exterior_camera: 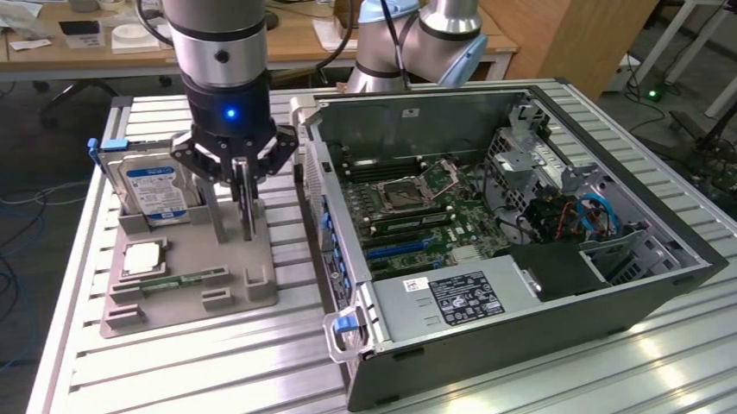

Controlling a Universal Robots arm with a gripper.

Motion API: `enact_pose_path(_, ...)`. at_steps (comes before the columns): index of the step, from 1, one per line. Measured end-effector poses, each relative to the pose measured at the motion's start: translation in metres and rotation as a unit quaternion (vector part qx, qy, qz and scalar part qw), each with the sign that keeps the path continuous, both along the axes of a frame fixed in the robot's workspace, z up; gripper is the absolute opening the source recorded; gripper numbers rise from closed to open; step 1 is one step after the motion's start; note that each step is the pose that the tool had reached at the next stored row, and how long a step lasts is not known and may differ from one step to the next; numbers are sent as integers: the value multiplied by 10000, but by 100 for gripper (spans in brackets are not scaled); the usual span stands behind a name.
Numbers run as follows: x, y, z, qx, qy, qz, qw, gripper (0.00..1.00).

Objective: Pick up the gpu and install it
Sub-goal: 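Pick up the gpu and move the gpu toward the slot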

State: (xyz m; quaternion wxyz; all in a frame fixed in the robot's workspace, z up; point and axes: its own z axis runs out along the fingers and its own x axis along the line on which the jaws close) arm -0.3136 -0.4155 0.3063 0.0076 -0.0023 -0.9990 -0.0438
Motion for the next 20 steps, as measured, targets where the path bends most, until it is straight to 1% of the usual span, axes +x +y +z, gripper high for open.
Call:
enact_pose_path(7,0,-4,30,13,0,0,10000,27)
enact_pose_path(14,0,-11,83,30,0,0,10000,27)
enact_pose_path(20,0,-17,123,39,0,0,10000,27)
